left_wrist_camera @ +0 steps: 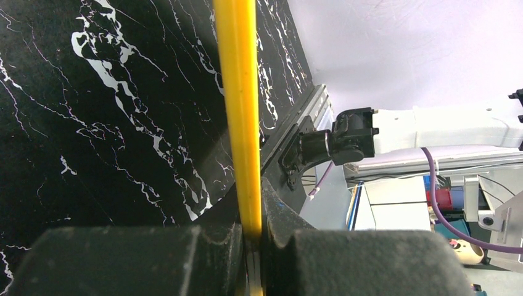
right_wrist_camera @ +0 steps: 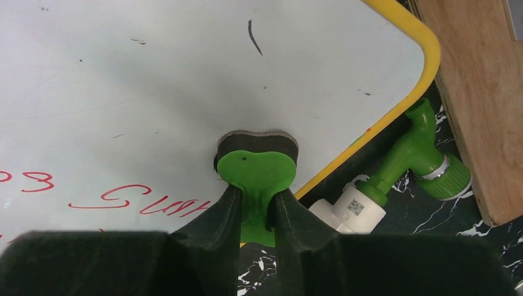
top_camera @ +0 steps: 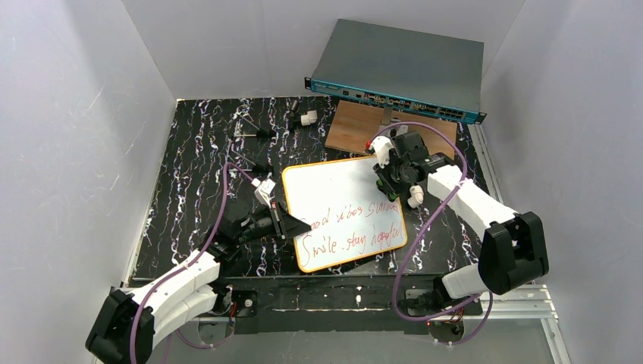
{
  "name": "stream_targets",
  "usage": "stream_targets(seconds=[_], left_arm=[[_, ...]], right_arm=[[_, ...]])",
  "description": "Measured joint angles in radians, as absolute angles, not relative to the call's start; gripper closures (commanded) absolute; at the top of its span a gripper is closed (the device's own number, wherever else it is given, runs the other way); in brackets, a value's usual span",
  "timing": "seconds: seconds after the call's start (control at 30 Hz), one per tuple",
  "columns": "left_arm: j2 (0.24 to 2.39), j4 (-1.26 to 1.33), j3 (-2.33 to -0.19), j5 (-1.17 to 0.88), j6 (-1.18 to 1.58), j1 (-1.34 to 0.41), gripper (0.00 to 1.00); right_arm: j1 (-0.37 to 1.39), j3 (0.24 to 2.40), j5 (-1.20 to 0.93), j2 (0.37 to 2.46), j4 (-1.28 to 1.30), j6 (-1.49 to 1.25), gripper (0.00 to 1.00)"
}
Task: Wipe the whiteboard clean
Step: Erase the whiteboard at the center of the board.
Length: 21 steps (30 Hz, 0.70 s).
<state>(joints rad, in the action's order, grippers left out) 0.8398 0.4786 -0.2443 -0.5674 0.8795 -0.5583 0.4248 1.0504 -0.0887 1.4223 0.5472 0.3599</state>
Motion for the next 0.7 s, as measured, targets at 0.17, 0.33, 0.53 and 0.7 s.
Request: stream_targets(seconds=[0.17, 0.33, 0.53, 0.7], left_arm=[[0.841, 0.479, -0.244, -0.568, 0.883, -0.558, 1.0], [0.844, 0.481, -0.244, -0.57, 0.883, -0.556, 1.0], [0.851, 0.49, -0.244, -0.569, 0.88, -0.554, 1.0], [0.851, 0.493, -0.244, -0.572, 0.872, -0.555, 1.0]], right_arm=[[0.421, 1.051, -0.179, 1.422, 0.571, 0.404, 0.99], [0.454, 1.051, -0.276, 1.416, 0.603, 0.438, 0.99], [0.418, 1.051, -0.178, 1.416, 0.551, 0.337, 0.99], [0.373, 1.049, -0.06, 1.427, 0.495, 0.309, 0.99]])
